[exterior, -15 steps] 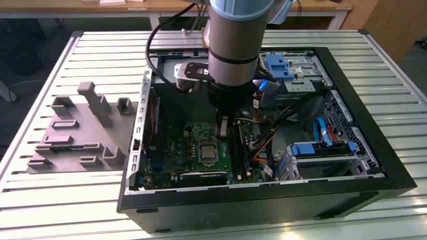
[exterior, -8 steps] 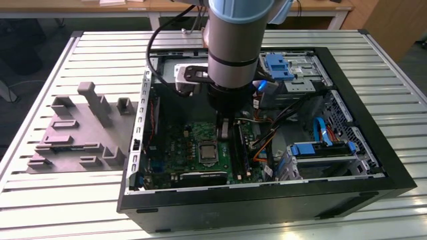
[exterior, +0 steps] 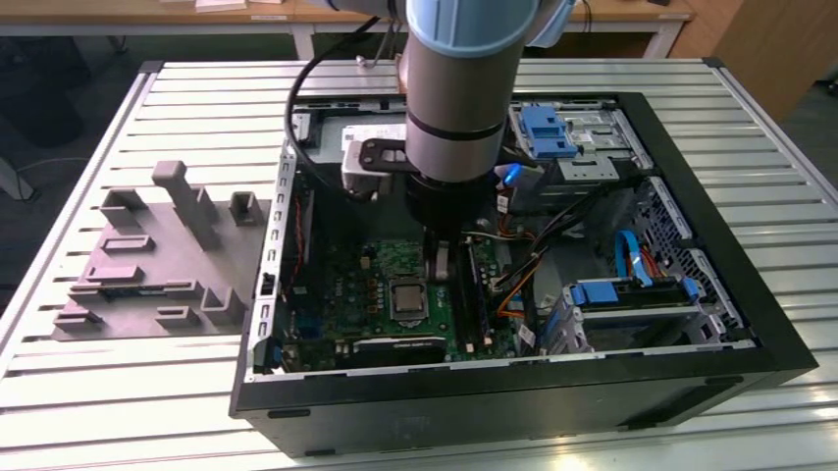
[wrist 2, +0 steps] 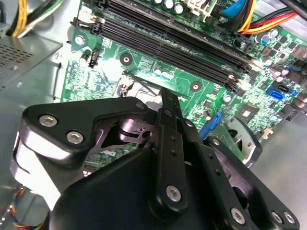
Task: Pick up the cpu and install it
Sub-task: 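Install the first cpu locking lever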
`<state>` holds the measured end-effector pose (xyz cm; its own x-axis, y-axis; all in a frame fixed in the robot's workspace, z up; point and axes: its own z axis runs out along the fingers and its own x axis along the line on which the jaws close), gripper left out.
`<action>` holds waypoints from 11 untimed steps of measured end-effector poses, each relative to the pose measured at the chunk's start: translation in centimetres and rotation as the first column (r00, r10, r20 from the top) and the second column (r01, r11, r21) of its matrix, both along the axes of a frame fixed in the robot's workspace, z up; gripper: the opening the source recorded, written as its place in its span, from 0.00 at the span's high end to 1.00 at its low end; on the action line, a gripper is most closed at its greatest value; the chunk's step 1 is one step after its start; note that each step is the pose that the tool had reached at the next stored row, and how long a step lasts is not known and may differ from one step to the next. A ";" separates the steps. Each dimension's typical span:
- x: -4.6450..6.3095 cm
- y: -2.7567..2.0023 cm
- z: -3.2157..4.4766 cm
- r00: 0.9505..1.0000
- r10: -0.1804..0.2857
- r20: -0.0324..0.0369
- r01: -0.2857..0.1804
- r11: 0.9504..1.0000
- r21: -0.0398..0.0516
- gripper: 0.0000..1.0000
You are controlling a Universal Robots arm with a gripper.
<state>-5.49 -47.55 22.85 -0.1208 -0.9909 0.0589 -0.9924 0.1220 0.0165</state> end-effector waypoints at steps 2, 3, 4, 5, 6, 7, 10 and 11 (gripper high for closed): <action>0.0 -0.20 -0.13 1.000 0.007 0.000 -0.007 1.000 0.000 0.89; 0.0 -0.27 -0.24 1.000 0.011 0.000 -0.011 1.000 0.000 0.89; 0.0 -0.32 -0.39 1.000 0.015 0.000 -0.015 1.000 0.000 0.89; 0.0 -0.36 -0.55 1.000 0.019 0.000 -0.019 1.000 0.001 0.89; 0.0 -0.38 -0.72 1.000 0.024 0.000 -0.024 1.000 0.001 0.89; 0.0 -0.40 -0.87 1.000 0.028 0.000 -0.028 1.000 0.001 0.89; -0.1 -0.61 -1.13 0.999 0.041 0.000 -0.041 0.999 0.001 0.89; -0.1 -0.69 -1.21 0.999 0.045 0.000 -0.045 0.999 0.001 0.89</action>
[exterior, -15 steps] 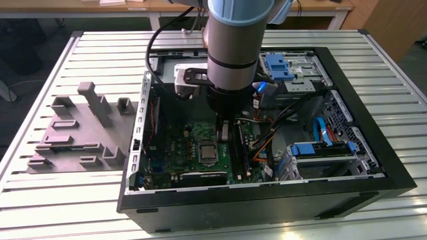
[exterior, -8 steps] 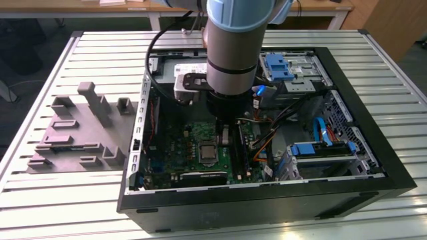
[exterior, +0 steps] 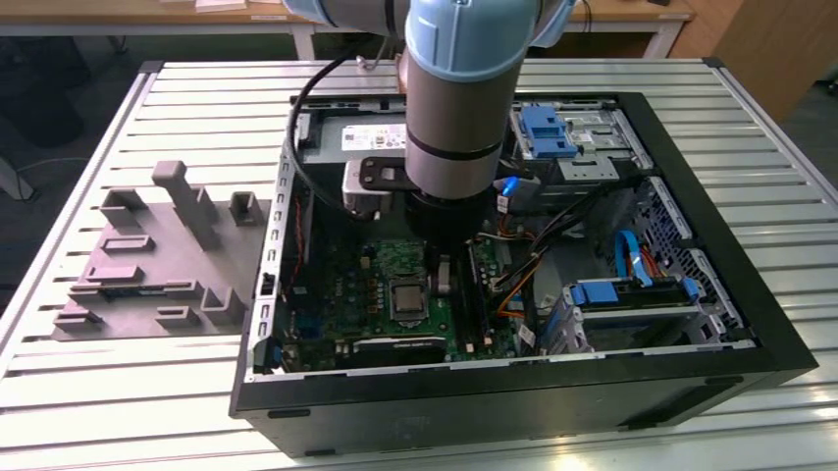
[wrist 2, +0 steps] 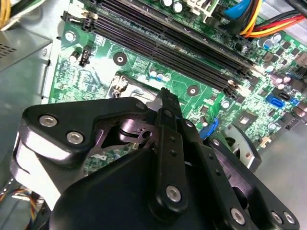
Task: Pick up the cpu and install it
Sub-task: 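Install the first cpu locking lever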
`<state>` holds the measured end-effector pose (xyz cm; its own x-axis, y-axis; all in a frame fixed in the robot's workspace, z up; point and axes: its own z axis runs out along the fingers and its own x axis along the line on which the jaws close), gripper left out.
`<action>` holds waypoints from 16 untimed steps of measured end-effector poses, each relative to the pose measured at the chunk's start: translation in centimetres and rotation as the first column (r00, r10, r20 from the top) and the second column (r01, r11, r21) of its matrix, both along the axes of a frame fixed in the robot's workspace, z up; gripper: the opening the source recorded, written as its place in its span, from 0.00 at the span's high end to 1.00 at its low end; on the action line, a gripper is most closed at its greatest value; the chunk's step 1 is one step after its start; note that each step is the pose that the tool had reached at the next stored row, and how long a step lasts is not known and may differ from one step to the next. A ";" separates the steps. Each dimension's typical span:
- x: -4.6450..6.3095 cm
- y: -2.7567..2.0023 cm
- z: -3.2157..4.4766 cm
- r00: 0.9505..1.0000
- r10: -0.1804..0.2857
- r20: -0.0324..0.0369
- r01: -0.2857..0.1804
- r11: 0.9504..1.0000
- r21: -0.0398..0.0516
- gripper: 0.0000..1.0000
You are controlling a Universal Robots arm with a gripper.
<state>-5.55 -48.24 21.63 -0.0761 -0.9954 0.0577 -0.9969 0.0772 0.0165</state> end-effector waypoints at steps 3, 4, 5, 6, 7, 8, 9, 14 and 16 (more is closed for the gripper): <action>0.0 -0.27 -0.30 1.000 0.009 0.000 -0.009 1.000 0.000 0.89; 0.0 -0.36 -0.40 1.000 0.011 0.000 -0.011 1.000 0.001 0.89; 0.0 -0.44 -0.49 1.000 0.013 0.000 -0.013 1.000 0.001 0.89; 0.0 -0.50 -0.56 1.000 0.015 0.000 -0.015 1.000 0.002 0.89; 0.0 -0.55 -0.64 1.000 0.017 0.000 -0.017 1.000 0.003 0.89; 0.0 -0.60 -0.70 1.000 0.020 0.000 -0.020 1.000 0.004 0.89; 0.0 -0.63 -0.77 1.000 0.023 0.000 -0.023 1.000 0.006 0.89; 0.0 -1.08 -1.12 0.999 0.035 0.000 -0.035 0.999 0.009 0.89; 0.0 -1.25 -1.26 0.999 0.038 0.000 -0.038 0.999 0.010 0.89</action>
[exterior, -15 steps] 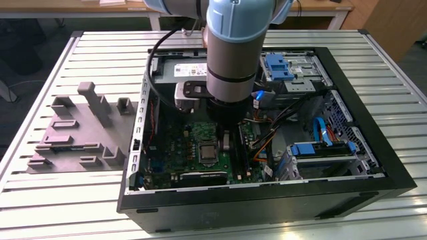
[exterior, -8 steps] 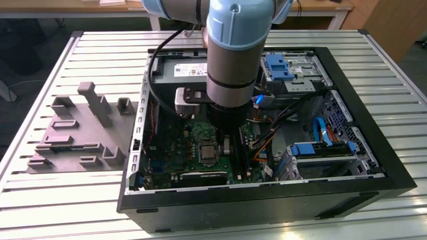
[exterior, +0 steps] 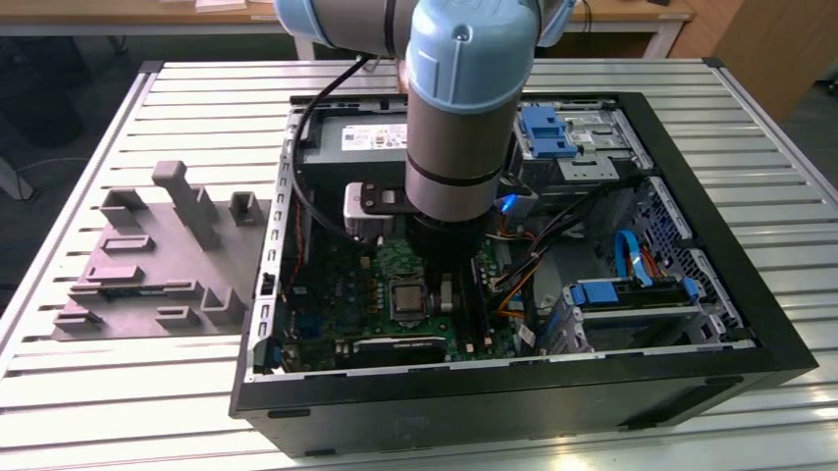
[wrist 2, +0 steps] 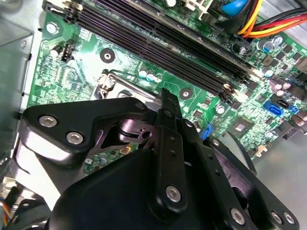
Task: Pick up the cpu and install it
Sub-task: 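Install the first cpu locking lever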
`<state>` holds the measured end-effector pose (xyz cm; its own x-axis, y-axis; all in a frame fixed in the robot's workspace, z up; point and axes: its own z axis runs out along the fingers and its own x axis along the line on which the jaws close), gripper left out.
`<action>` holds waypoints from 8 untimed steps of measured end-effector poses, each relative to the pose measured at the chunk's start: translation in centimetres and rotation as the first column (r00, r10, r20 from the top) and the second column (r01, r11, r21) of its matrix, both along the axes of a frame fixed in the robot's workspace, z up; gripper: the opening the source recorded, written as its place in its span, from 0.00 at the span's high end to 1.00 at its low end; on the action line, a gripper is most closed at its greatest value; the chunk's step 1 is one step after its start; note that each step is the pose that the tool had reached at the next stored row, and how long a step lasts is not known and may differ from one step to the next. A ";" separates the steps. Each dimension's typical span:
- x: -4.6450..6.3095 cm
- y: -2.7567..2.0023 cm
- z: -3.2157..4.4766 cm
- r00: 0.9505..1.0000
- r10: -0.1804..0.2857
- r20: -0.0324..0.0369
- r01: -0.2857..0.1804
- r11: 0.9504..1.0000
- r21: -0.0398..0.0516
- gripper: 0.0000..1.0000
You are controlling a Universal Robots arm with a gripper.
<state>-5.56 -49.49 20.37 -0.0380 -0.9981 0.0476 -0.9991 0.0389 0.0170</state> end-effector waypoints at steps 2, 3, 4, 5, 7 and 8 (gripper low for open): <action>0.0 -0.06 -0.19 1.000 0.002 0.000 -0.002 1.000 0.001 0.89; 0.0 -0.08 -0.27 1.000 0.004 0.000 -0.004 1.000 0.003 0.89; 0.0 -0.11 -0.34 1.000 0.006 0.000 -0.006 1.000 0.004 0.89; 0.0 -0.12 -0.41 1.000 0.008 0.000 -0.008 1.000 0.007 0.89; 0.0 -0.14 -0.53 1.000 0.013 0.000 -0.013 1.000 0.012 0.89; 0.0 -0.15 -0.59 1.000 0.014 0.000 -0.014 1.000 0.013 0.89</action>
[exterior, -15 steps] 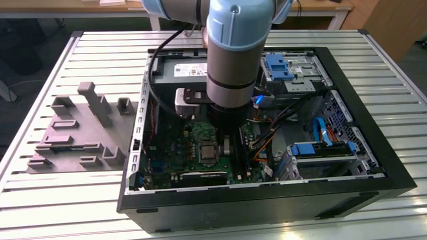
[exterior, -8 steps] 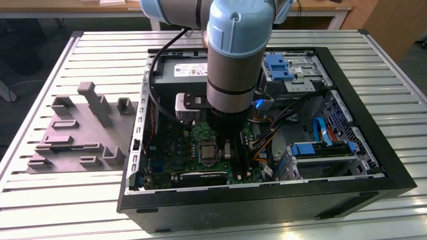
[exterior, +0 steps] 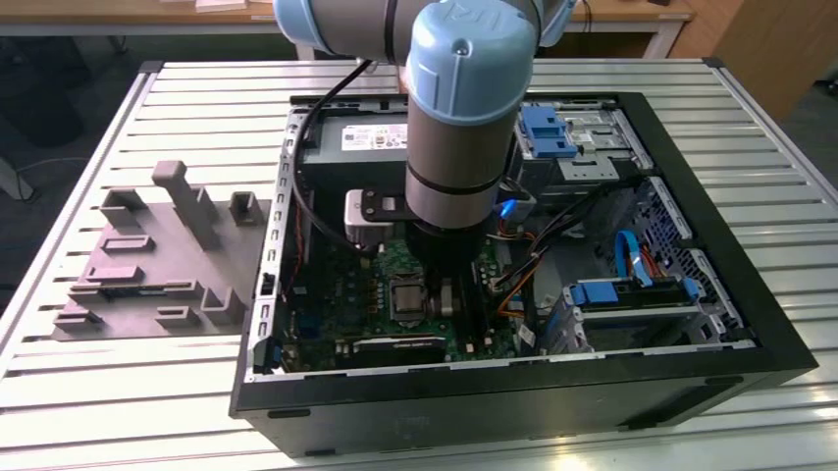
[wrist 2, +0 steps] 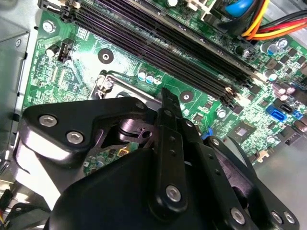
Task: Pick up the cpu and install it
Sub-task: 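Install the first cpu locking lever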
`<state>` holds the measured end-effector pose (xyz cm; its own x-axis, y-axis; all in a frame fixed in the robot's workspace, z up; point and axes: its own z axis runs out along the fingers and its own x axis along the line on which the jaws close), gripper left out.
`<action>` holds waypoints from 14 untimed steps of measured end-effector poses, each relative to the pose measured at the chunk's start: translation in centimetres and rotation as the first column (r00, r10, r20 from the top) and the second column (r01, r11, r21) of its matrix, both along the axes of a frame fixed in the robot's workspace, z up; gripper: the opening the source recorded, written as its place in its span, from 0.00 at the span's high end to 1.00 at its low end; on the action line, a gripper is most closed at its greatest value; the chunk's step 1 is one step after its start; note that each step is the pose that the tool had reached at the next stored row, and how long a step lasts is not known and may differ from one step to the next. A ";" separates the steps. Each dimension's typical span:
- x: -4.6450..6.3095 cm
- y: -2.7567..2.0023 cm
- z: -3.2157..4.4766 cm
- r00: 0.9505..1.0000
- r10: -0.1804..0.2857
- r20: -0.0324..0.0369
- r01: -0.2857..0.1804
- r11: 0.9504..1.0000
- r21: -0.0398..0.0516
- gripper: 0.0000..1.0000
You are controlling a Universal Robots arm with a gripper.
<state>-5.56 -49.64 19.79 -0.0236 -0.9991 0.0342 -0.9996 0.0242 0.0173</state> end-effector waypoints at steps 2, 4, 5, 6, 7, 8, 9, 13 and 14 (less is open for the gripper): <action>0.0 -0.01 -0.05 1.000 0.001 0.000 -0.001 1.000 0.000 0.89; 0.0 -0.03 -0.09 1.000 0.001 0.000 -0.001 1.000 0.000 0.89; 0.0 -0.04 -0.11 1.000 0.002 0.000 -0.002 1.000 0.000 0.89; -0.1 -0.05 -0.14 1.000 0.004 0.000 -0.004 1.000 0.000 0.89; -0.1 -0.05 -0.15 1.000 0.007 0.000 -0.007 1.000 0.000 0.89; -0.2 -0.07 -0.19 1.000 0.012 0.000 -0.012 1.000 0.000 0.89; -0.2 -0.08 -0.23 1.000 0.017 0.000 -0.017 1.000 0.000 0.89; -0.2 -0.13 -0.53 1.000 0.028 0.000 -0.028 1.000 0.000 0.89; -0.2 -0.13 -0.59 1.000 0.029 0.000 -0.029 1.000 0.000 0.89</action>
